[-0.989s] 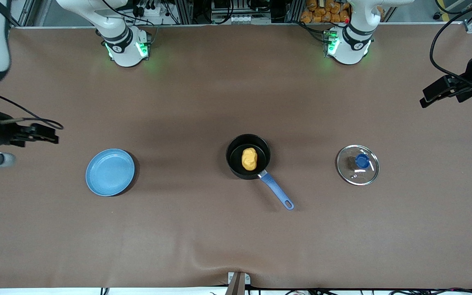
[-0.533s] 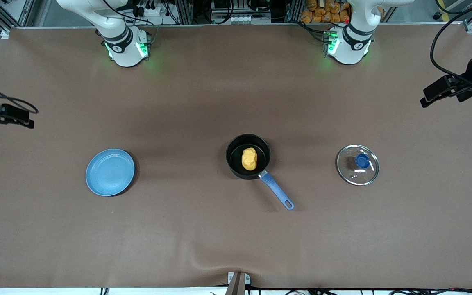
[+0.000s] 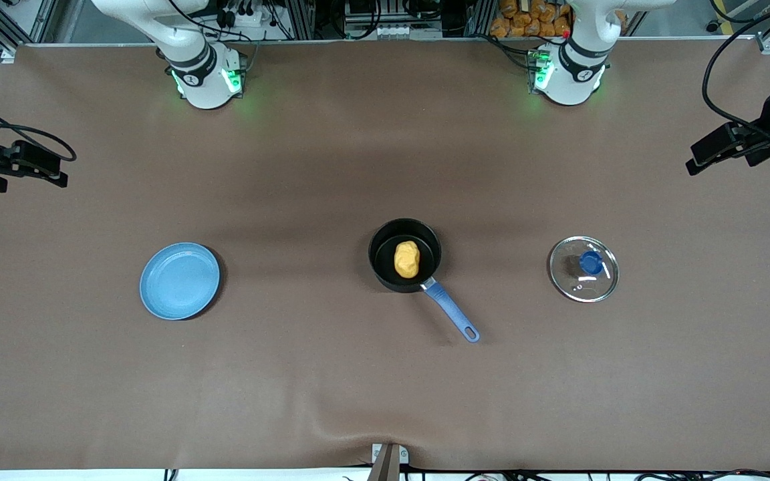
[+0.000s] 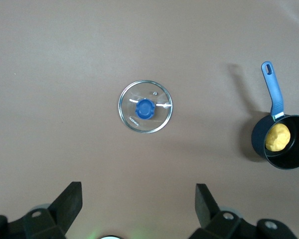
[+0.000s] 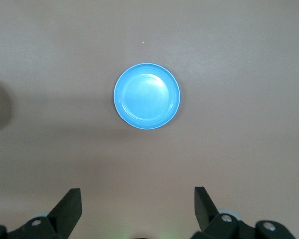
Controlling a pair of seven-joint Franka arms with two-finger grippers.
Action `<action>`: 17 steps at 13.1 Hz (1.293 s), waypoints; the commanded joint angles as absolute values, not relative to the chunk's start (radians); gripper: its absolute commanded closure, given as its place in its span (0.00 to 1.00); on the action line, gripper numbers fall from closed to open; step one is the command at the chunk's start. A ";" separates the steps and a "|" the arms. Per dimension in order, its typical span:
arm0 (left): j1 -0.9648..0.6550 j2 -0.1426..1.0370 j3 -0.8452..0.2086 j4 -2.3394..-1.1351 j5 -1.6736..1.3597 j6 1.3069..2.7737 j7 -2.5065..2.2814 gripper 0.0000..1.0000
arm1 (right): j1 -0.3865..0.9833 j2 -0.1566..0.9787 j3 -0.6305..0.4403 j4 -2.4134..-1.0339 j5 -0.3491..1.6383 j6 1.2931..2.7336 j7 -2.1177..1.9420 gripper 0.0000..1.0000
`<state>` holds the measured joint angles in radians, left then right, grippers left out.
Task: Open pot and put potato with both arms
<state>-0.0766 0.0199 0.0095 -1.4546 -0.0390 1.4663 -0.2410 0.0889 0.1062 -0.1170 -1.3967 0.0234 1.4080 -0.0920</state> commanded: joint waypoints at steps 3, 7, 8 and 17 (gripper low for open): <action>-0.077 -0.008 0.014 -1.474 -0.046 1.456 -0.233 0.00 | 0.080 0.080 -0.101 -1.427 -0.006 1.411 -0.080 0.00; -0.077 -0.008 0.014 -1.473 -0.046 1.456 -0.232 0.00 | 0.077 0.078 -0.101 -1.425 -0.006 1.413 -0.084 0.00; -0.078 -0.009 0.012 -1.473 -0.046 1.445 -0.233 0.00 | 0.075 0.078 -0.101 -1.427 -0.006 1.411 -0.083 0.00; -0.092 0.006 0.006 -1.465 -0.046 1.442 -0.210 0.00 | 0.080 0.078 -0.101 -1.424 -0.006 1.413 -0.083 0.00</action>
<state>-0.0873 0.0193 0.0044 -1.4549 -0.0390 1.4510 -0.2280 0.0875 0.1059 -0.1146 -1.4024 0.0083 1.4089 -0.0919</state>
